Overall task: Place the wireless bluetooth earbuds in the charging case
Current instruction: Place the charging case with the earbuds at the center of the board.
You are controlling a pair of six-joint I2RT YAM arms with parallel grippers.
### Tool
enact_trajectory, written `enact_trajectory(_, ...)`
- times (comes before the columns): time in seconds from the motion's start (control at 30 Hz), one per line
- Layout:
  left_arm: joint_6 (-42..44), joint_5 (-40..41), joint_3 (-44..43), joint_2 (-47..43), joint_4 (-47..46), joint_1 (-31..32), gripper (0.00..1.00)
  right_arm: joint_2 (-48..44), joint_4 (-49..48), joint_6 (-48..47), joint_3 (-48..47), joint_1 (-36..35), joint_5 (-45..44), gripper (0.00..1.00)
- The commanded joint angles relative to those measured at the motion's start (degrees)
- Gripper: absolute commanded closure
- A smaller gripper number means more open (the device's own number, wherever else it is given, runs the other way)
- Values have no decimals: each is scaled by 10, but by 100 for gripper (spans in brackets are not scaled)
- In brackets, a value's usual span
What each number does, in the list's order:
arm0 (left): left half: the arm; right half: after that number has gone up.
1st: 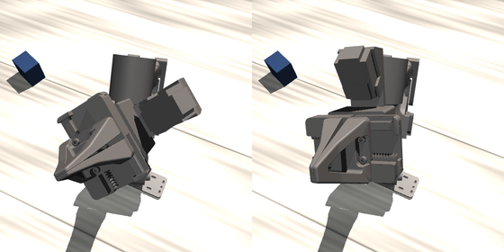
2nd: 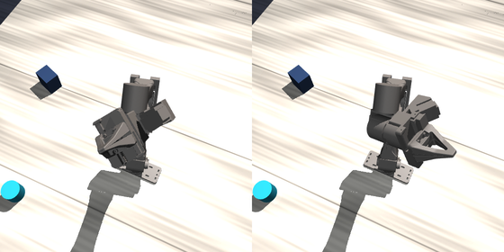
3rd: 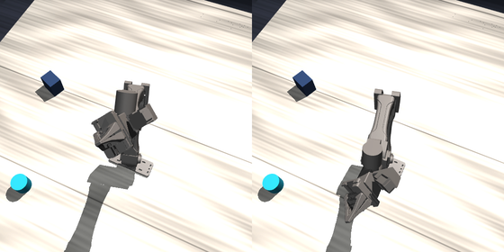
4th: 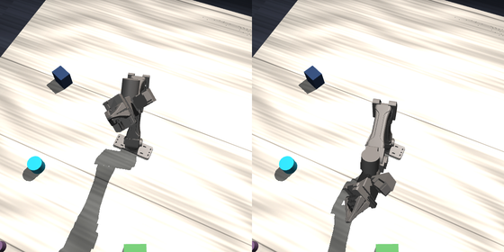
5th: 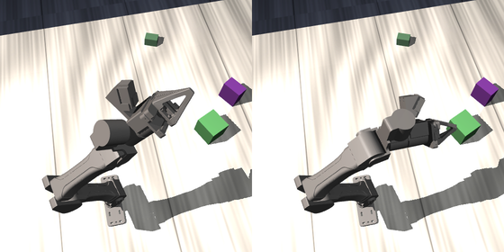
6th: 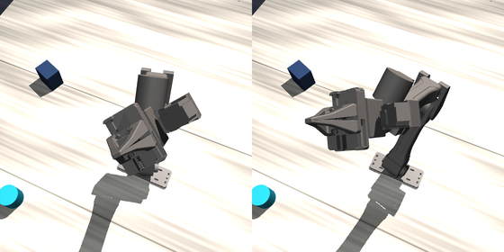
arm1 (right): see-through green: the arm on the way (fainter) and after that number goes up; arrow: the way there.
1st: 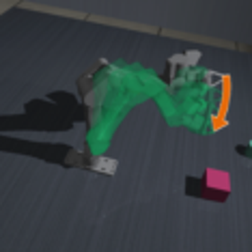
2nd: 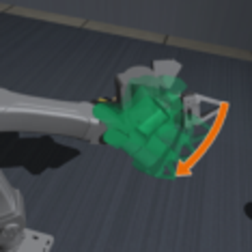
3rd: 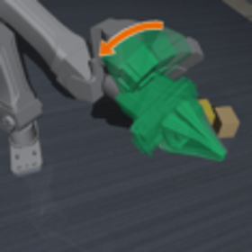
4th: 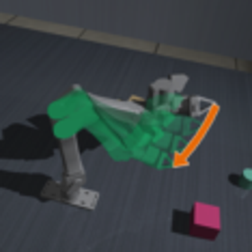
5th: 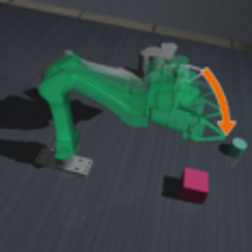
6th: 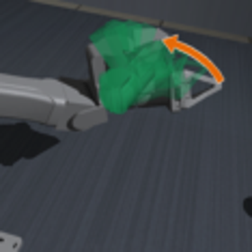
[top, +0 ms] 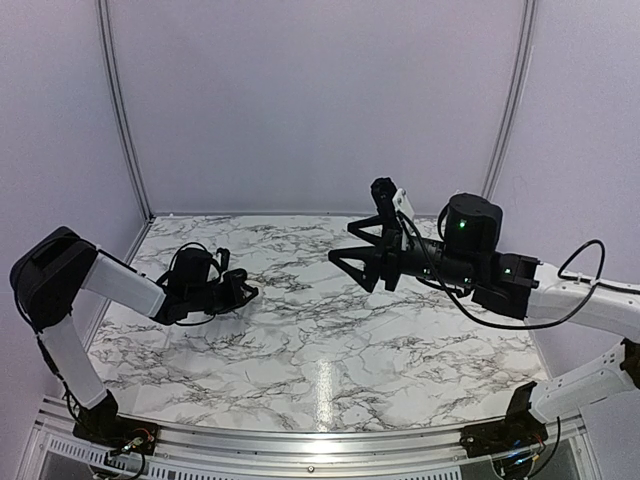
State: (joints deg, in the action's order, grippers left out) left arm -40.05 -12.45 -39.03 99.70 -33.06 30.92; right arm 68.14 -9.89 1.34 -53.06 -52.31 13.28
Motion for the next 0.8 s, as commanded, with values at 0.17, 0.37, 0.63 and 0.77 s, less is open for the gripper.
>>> enact_trajectory(0.17, -29, -10, -22, 49, 20, -21, 81, -20, -10, 7, 5, 3, -13, 18)
enact_trajectory(0.37, -37, 0, -24, 45, 55, -33, 56, -17, -6, 2, 1, 3, -13, 18)
enact_trajectory(0.63, -28, 15, -3, -6, 107, -50, 22, -15, -2, 0, -2, 3, -20, 13)
enact_trajectory(0.77, -10, 26, 7, -59, 149, -54, 1, -9, 1, 20, -1, 21, -16, 10)
